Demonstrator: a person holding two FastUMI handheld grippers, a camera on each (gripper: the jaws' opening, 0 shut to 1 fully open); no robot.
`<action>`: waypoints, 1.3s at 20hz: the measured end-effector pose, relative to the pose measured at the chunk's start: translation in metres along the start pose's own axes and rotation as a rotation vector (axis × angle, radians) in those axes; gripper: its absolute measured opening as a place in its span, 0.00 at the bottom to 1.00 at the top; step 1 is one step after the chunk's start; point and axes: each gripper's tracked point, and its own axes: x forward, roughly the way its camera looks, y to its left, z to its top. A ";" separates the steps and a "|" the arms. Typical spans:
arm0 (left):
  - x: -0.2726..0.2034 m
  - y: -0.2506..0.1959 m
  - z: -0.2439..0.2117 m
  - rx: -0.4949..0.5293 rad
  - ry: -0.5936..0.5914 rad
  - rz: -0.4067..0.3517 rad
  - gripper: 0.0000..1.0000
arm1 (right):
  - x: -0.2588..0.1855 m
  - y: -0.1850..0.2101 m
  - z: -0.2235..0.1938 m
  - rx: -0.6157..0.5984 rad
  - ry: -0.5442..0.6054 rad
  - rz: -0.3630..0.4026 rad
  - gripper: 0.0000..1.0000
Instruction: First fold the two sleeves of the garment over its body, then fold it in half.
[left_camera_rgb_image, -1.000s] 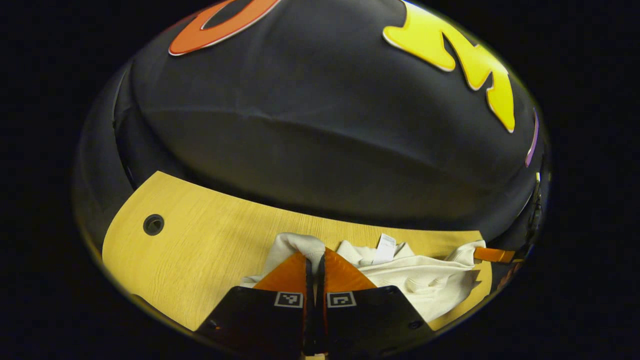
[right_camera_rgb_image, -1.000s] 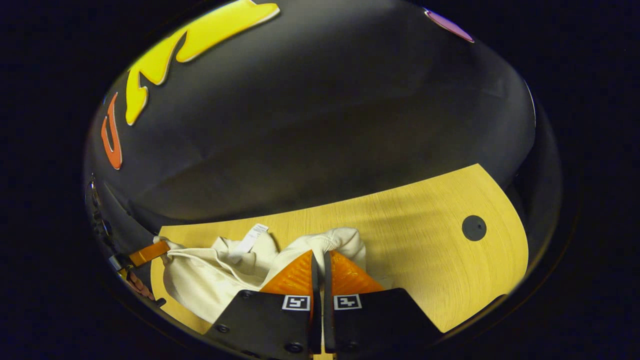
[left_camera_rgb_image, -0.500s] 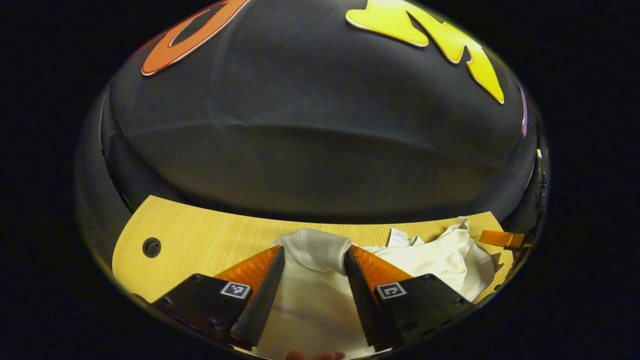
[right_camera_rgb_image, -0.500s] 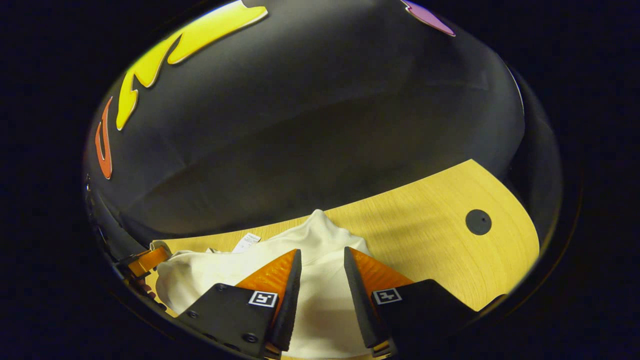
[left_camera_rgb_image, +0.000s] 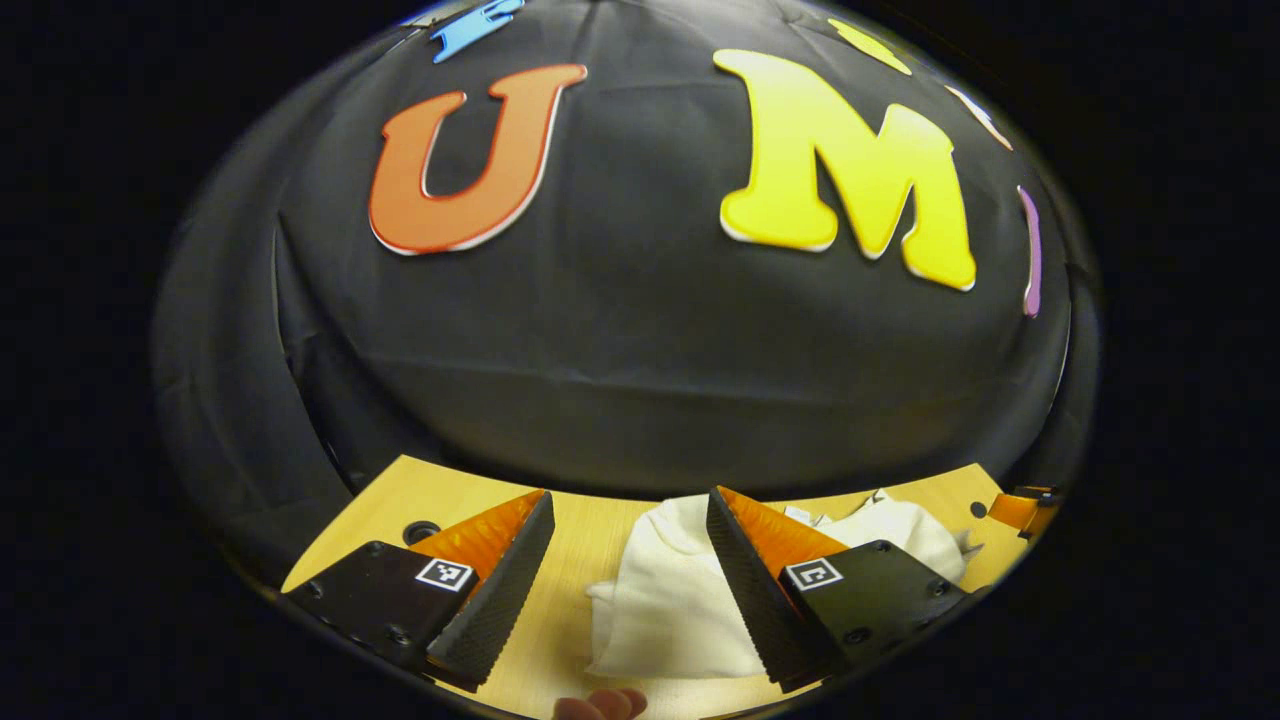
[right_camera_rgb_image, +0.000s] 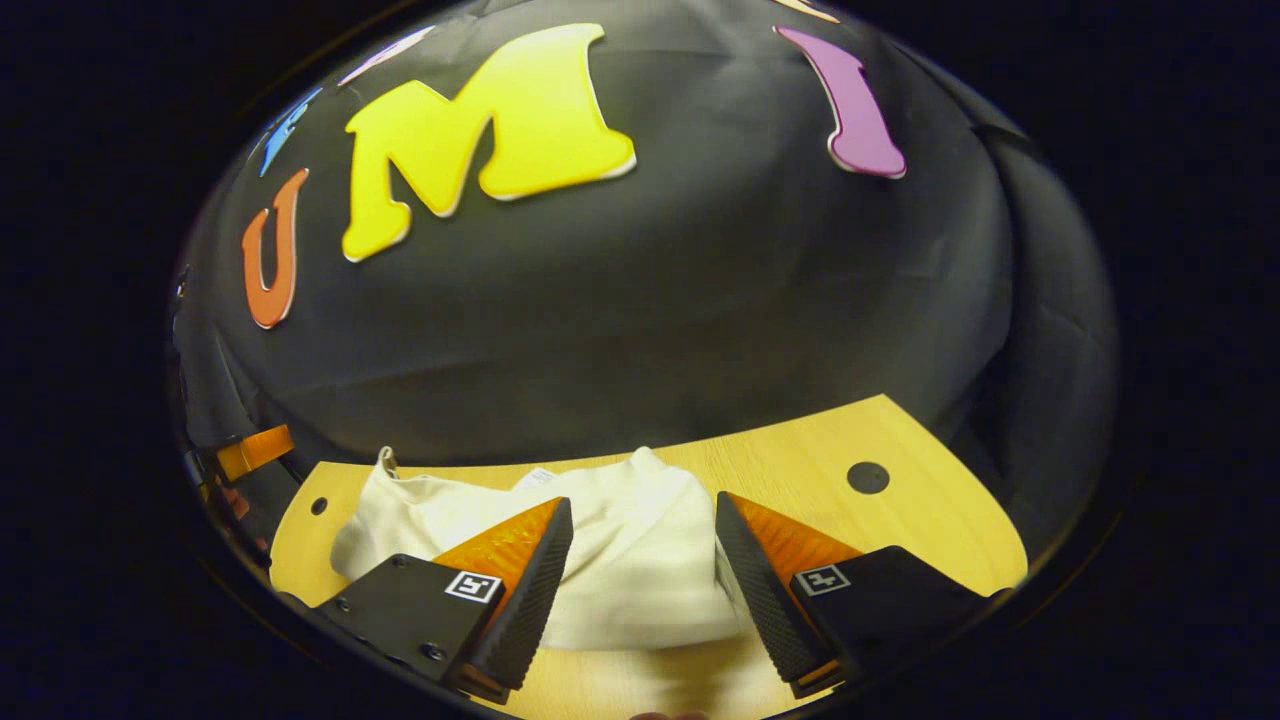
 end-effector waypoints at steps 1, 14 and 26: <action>-0.017 -0.003 0.013 -0.002 -0.031 0.006 0.97 | -0.024 0.005 0.012 -0.014 -0.032 0.005 0.91; -0.290 -0.027 0.102 -0.037 -0.347 -0.066 0.98 | -0.274 0.065 0.096 -0.156 -0.437 0.039 0.94; -0.331 -0.061 0.045 0.053 -0.314 -0.108 0.98 | -0.320 0.064 0.007 -0.177 -0.352 0.090 0.94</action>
